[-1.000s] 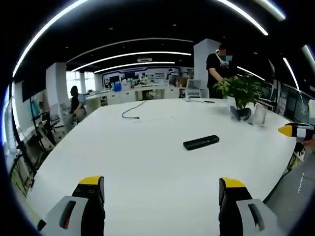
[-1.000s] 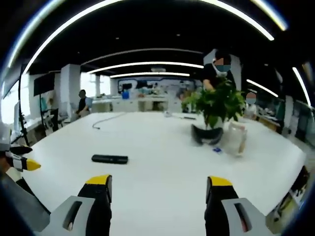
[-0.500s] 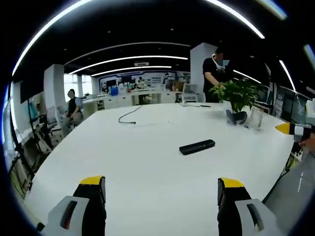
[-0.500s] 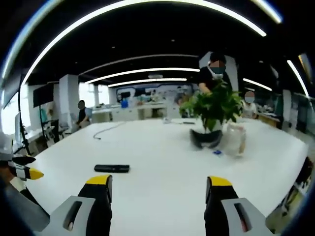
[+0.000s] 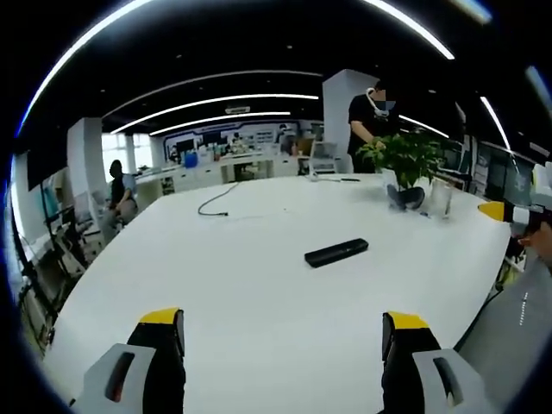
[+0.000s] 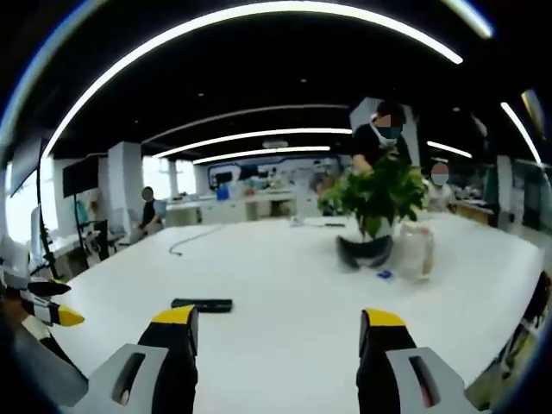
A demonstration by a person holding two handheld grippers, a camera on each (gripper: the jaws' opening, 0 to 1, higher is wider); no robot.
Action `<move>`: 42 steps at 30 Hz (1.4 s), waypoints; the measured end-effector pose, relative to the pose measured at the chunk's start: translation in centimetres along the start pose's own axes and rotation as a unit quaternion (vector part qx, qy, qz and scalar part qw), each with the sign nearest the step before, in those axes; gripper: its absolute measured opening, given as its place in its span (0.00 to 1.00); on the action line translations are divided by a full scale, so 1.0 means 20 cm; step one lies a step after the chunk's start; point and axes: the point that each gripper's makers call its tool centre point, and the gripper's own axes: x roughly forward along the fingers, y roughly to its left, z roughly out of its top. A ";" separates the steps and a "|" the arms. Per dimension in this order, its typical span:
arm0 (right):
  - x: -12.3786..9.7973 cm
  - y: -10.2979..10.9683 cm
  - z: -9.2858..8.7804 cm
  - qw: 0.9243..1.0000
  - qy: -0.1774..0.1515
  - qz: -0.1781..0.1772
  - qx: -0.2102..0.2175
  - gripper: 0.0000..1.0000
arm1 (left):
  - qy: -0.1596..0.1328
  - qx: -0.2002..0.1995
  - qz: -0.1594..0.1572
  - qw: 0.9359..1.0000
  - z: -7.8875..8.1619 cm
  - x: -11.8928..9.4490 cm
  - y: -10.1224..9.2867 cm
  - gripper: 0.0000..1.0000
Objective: Press the specified remote control buttons in sequence, fully releasing each button before pressing the next.
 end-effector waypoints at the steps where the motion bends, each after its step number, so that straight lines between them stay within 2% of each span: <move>1: 0.00 0.00 0.00 1.000 0.000 0.000 0.003 0.75 | -0.001 -0.001 -0.003 1.000 0.00 0.00 -0.01 0.98; 8: 0.00 0.00 -0.01 1.000 0.002 0.004 0.010 0.74 | -0.011 -0.008 -0.012 1.000 0.05 0.00 -0.02 0.98; 17: 0.01 -0.02 -0.02 1.000 0.007 0.000 0.009 0.73 | -0.013 0.011 -0.017 1.000 0.09 0.03 -0.03 0.97; 25: 0.01 -0.02 -0.02 1.000 0.010 -0.001 0.004 0.73 | -0.015 0.049 -0.036 0.998 0.19 0.12 -0.04 0.95; 28: 0.01 -0.02 -0.03 1.000 0.016 -0.002 0.003 0.73 | -0.010 0.070 -0.052 0.996 0.23 0.18 -0.05 0.93; 30: 0.01 -0.02 -0.04 1.000 0.018 -0.002 0.004 0.73 | -0.018 0.082 -0.064 0.994 0.27 0.22 -0.06 0.89; 34: 0.01 -0.02 -0.04 1.000 0.019 0.002 0.011 0.72 | -0.018 0.106 -0.090 0.990 0.35 0.32 -0.11 0.90; 42: 0.01 -0.02 -0.06 1.000 0.027 0.004 0.008 0.70 | 0.014 0.162 -0.127 0.979 0.36 0.54 -0.18 0.93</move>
